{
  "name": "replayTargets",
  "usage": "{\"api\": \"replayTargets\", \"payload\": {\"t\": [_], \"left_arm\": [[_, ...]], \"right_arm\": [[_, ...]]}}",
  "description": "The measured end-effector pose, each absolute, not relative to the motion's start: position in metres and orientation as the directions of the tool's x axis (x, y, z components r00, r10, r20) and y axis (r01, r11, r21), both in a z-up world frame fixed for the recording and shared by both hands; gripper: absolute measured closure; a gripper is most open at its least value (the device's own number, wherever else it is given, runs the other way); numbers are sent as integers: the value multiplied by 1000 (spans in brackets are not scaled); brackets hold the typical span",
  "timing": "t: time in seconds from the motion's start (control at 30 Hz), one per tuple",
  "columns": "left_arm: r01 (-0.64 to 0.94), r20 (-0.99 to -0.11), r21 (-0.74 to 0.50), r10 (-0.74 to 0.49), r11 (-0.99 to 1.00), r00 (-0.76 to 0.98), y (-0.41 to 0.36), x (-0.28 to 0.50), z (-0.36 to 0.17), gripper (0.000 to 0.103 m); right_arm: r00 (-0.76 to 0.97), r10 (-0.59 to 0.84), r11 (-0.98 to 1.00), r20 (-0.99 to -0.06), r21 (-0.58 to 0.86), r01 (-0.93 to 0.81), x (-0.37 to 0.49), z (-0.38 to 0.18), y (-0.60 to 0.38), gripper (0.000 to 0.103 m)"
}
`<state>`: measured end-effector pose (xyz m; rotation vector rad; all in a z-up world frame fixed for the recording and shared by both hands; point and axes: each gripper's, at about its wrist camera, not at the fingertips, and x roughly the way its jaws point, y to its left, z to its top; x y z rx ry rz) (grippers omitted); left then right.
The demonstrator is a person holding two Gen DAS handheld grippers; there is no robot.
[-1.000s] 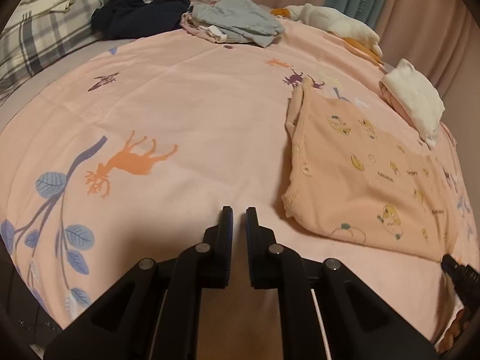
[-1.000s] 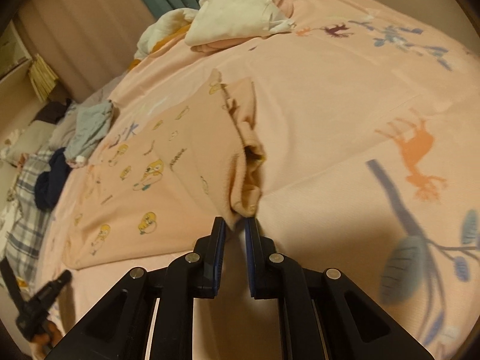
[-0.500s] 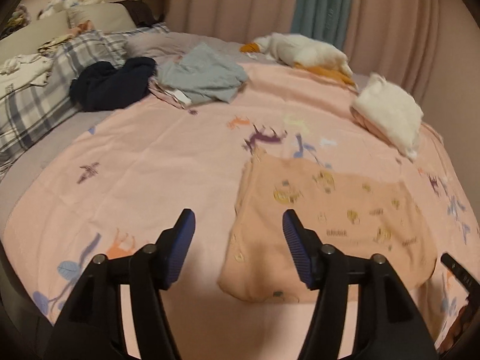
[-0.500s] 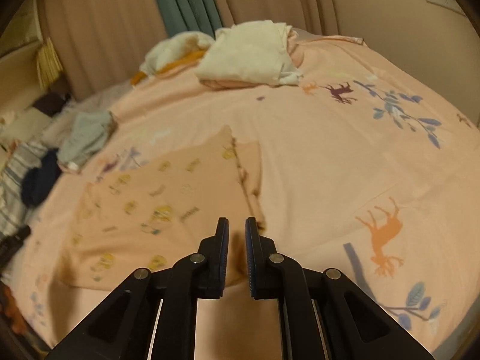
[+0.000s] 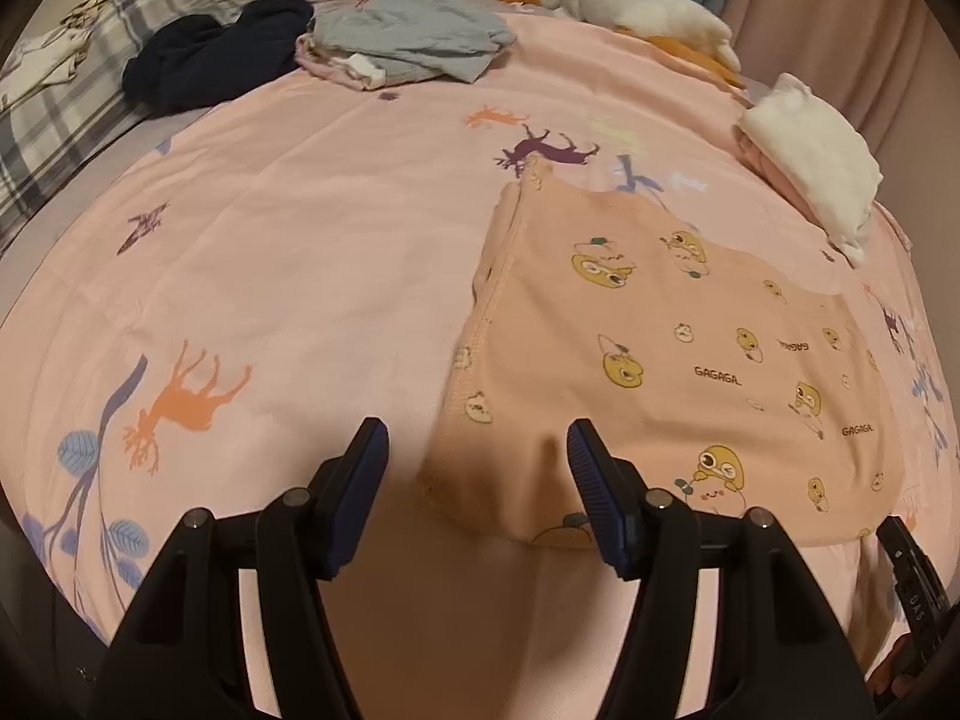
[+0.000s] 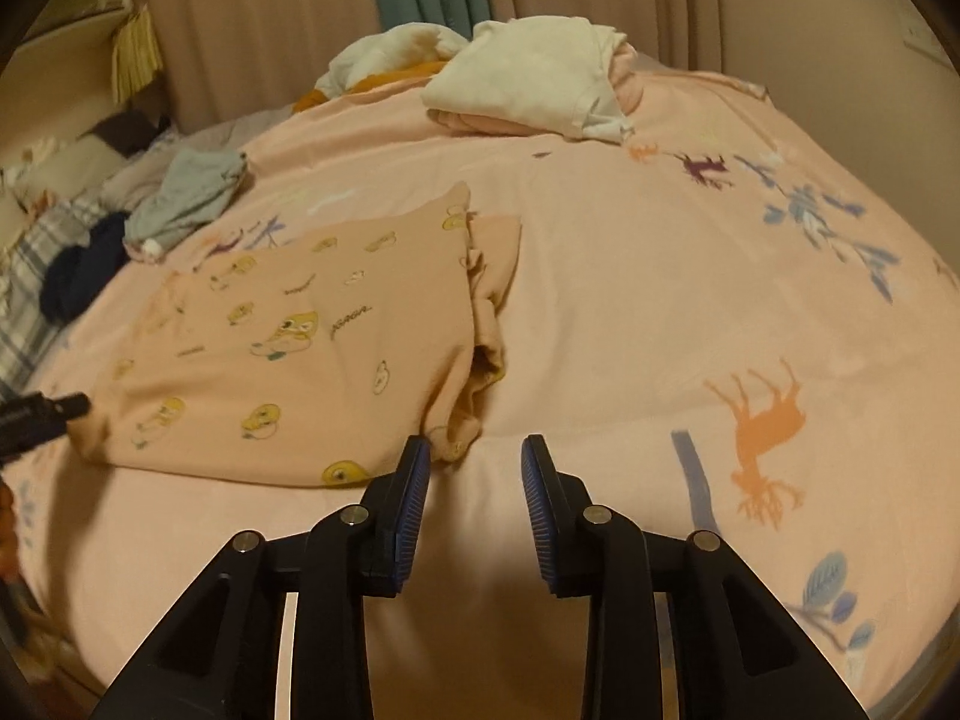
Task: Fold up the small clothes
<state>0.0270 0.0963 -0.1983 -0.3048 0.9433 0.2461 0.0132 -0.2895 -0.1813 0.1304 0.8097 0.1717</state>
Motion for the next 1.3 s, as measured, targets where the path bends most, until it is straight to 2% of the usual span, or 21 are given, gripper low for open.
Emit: {"api": "replayTargets", "payload": {"t": [0.13, 0.17, 0.2, 0.23, 0.33, 0.47, 0.53, 0.6, 0.8, 0.93, 1.0, 1.17, 1.3], "left_arm": [[-325, -833, -136, 70, 936, 549, 93, 27, -202, 41], [-329, -835, -126, 79, 936, 544, 93, 28, -204, 41], [-332, -838, -121, 83, 935, 540, 93, 28, -204, 41], [-332, -840, -124, 79, 935, 536, 94, 28, -205, 41], [-334, -847, -131, 69, 933, 527, 97, 28, -208, 41], [-360, -862, -114, 89, 926, 500, 103, 28, -214, 41], [-365, -868, -123, 78, 923, 491, 105, 28, -215, 41], [-361, -868, -132, 69, 923, 493, 104, 27, -214, 41], [-354, -860, -94, 103, 931, 500, 104, 24, -211, 41], [-347, -848, -102, 100, 932, 520, 109, 24, -211, 40], [-357, -836, -90, 125, 930, 534, 111, 26, -211, 36], [-352, -846, -30, 163, 935, 507, 111, 32, -222, 34], [-332, -839, -6, 176, 943, 515, 111, 28, -226, 32]], "right_arm": [[649, 259, 965, -715, 216, -148, 24, -188, -286, 72], [646, 264, 964, -716, 210, -161, 27, -190, -284, 74], [645, 266, 964, -716, 210, -164, 28, -191, -283, 85], [646, 277, 961, -711, 220, -169, 29, -191, -283, 91], [663, 292, 954, -689, 256, -154, 26, -186, -295, 95], [672, 193, 981, -715, 144, -129, 25, -180, -303, 102], [654, 177, 984, -736, 122, -129, 26, -184, -304, 102], [632, 97, 995, -769, 52, -89, 27, -196, -304, 102], [622, 160, 982, -766, 189, -21, 24, -181, -320, 102], [681, 265, 958, -683, 266, -106, 25, -155, -306, 102], [683, 306, 947, -663, 289, -144, 29, -154, -294, 102], [567, 304, 946, -765, 315, -81, 55, -198, -277, 102], [592, 333, 932, -734, 353, -86, 41, -201, -286, 103]]}}
